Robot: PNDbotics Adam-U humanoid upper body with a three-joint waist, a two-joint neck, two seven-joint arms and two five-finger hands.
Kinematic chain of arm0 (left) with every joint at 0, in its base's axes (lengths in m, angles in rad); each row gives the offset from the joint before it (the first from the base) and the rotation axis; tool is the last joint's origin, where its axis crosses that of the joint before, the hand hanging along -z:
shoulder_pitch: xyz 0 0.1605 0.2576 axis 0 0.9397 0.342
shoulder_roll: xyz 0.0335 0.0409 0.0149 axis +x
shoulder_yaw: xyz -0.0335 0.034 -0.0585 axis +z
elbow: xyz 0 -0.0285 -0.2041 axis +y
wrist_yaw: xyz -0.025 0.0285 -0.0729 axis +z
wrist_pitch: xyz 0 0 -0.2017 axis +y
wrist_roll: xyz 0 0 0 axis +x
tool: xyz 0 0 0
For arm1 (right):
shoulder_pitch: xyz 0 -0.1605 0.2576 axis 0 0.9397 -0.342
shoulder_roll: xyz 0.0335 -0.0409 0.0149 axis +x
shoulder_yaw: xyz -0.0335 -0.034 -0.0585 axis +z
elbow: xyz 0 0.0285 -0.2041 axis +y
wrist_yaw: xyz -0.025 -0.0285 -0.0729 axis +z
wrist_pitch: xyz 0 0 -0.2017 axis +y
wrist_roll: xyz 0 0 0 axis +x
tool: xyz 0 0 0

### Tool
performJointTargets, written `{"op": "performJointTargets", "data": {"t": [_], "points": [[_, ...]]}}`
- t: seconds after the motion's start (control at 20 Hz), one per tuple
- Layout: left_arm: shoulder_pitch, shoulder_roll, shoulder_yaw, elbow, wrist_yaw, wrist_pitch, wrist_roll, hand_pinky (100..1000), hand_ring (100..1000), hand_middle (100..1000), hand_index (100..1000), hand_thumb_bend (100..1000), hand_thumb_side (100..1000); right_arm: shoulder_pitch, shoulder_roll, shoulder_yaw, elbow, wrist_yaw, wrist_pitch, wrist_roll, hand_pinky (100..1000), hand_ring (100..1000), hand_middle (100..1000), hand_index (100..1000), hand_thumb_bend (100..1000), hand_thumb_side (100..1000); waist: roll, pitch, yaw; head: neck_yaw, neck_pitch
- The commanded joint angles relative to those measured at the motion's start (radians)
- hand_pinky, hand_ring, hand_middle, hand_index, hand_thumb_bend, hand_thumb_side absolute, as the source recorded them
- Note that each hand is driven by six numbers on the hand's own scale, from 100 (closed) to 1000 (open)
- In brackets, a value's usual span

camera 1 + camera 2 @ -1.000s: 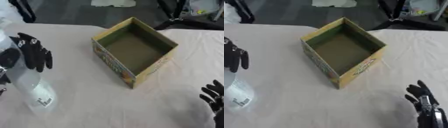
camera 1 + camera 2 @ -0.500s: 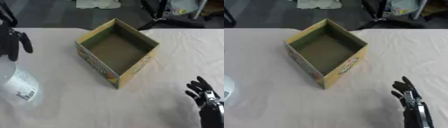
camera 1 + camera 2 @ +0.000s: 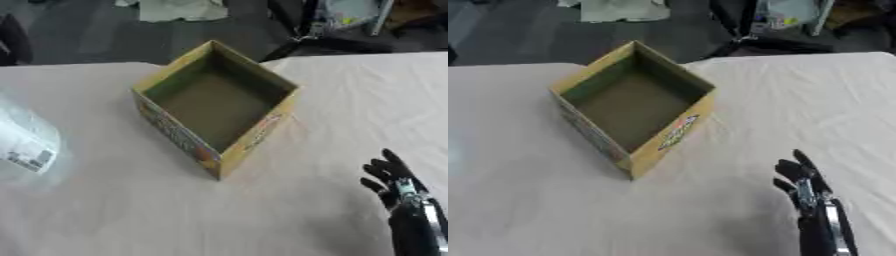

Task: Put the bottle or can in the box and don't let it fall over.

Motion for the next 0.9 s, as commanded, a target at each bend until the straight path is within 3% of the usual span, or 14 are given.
{"op": "performJointTargets", "data": {"t": [0.05, 0.5, 0.9], "points": [[-0.043, 0.017, 0.0, 0.04, -0.008, -0.004, 0.015, 465, 223, 245, 258, 100, 603, -0.007, -0.025, 0.003, -0.012, -0.012, -0.011, 0.007, 818, 848, 984, 739, 100, 786, 0.003, -0.02, -0.007, 0.022, -0.006], [-0.139, -0.029, -0.017, 0.201, -0.027, 0.02, 0.038, 456, 209, 255, 256, 100, 608, -0.03, -0.045, 0.015, -0.012, -0.028, -0.025, 0.025, 817, 847, 983, 738, 100, 779, 0.015, 0.002, -0.047, 0.084, -0.018], [-0.221, -0.052, -0.033, 0.26, -0.009, 0.041, 0.026, 454, 210, 255, 257, 100, 610, -0.051, -0.059, 0.021, -0.012, -0.036, -0.02, 0.034, 817, 847, 983, 738, 100, 784, 0.037, 0.018, -0.083, 0.095, -0.023]]}}
